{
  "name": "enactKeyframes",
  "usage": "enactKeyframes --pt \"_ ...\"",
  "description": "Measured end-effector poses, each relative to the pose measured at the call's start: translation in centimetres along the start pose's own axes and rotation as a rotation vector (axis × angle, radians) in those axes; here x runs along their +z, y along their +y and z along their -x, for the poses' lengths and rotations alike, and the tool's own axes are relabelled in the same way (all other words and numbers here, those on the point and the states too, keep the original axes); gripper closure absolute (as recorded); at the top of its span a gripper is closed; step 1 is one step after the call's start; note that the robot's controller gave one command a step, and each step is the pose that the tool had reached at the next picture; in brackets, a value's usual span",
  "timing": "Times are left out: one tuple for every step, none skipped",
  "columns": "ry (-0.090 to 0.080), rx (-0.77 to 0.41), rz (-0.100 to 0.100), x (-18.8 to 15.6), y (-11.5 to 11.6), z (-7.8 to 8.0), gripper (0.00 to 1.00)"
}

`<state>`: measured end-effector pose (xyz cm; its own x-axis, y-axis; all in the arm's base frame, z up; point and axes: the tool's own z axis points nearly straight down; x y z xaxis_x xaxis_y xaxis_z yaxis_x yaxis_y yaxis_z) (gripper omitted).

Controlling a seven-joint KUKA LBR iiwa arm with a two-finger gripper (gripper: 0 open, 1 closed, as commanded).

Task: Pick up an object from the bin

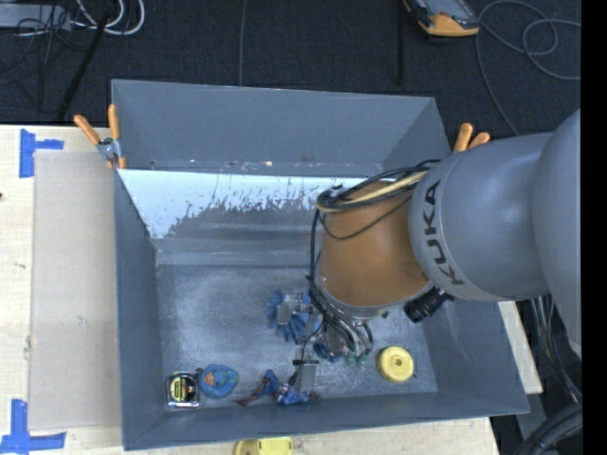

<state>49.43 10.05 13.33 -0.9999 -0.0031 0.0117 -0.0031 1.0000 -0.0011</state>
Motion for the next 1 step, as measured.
enactKeyframes --pt "-0.008 0.004 0.001 -0.43 -0.05 0.19 0.00"
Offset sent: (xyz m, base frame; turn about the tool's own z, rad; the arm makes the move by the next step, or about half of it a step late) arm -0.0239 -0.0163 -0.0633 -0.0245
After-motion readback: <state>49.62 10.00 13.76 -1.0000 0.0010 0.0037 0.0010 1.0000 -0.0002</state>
